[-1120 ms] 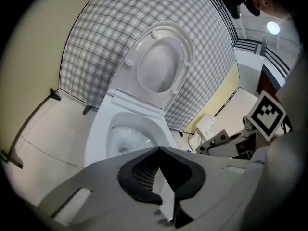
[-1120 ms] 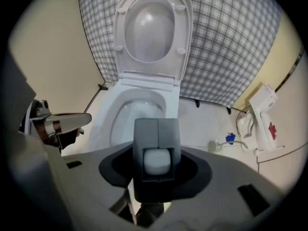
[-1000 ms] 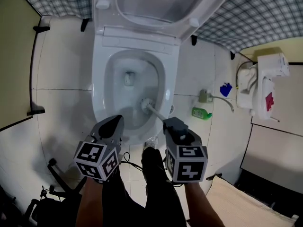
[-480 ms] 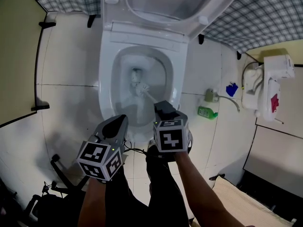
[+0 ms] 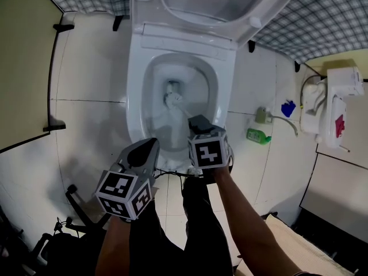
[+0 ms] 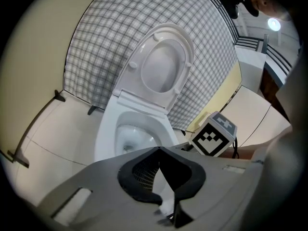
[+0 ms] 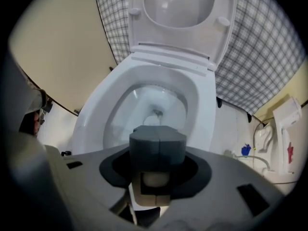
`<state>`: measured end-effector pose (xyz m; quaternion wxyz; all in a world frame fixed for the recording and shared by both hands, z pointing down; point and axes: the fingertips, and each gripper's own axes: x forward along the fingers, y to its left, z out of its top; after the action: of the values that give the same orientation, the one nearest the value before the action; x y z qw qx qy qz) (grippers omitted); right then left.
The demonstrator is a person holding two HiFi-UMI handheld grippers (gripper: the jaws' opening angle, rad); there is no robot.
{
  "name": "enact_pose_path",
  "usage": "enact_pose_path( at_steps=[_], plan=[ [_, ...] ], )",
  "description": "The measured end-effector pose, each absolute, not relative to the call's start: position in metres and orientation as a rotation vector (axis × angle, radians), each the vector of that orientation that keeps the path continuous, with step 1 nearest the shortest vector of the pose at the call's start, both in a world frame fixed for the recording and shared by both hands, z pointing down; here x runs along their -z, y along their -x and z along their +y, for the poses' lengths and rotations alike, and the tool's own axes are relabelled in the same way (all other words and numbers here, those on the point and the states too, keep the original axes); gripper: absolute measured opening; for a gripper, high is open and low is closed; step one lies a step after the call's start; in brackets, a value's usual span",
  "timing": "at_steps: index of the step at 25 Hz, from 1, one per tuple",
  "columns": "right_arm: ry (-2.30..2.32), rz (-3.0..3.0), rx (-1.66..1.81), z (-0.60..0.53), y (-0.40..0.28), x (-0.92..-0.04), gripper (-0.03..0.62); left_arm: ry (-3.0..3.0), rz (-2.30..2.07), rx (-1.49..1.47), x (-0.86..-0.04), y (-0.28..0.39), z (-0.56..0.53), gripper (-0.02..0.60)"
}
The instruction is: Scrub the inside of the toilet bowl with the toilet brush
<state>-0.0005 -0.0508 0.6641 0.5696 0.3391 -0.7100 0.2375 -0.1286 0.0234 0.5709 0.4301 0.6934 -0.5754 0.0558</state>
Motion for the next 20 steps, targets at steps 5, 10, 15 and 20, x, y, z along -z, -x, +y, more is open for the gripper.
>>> enact_pose_path(
  at_steps=[5, 10, 15, 20],
  plan=[
    [-0.82, -1.802, -0.558, -0.051, -0.01, -0.629, 0.189, -1.751, -1.427, -0.146, -0.567, 0.119, 0.02, 0.009],
    [-0.83, -1.955, -0.548, -0.05, -0.019, -0.57, 0.189, -1.782, -1.43, -0.155, -0.546, 0.112, 0.013, 0.009],
    [-0.859, -2.092, -0.63, -0.052, -0.032, -0.508, 0.187, -1.819, -1.444, -0.167, -0.52, 0.111, 0.002, 0.009],
    [-0.931, -2.206, -0.676, -0.055, -0.051, -0.451, 0.187, -1.866, -1.459, -0.179, -0.495, 0.106, -0.013, 0.009]
  ],
)
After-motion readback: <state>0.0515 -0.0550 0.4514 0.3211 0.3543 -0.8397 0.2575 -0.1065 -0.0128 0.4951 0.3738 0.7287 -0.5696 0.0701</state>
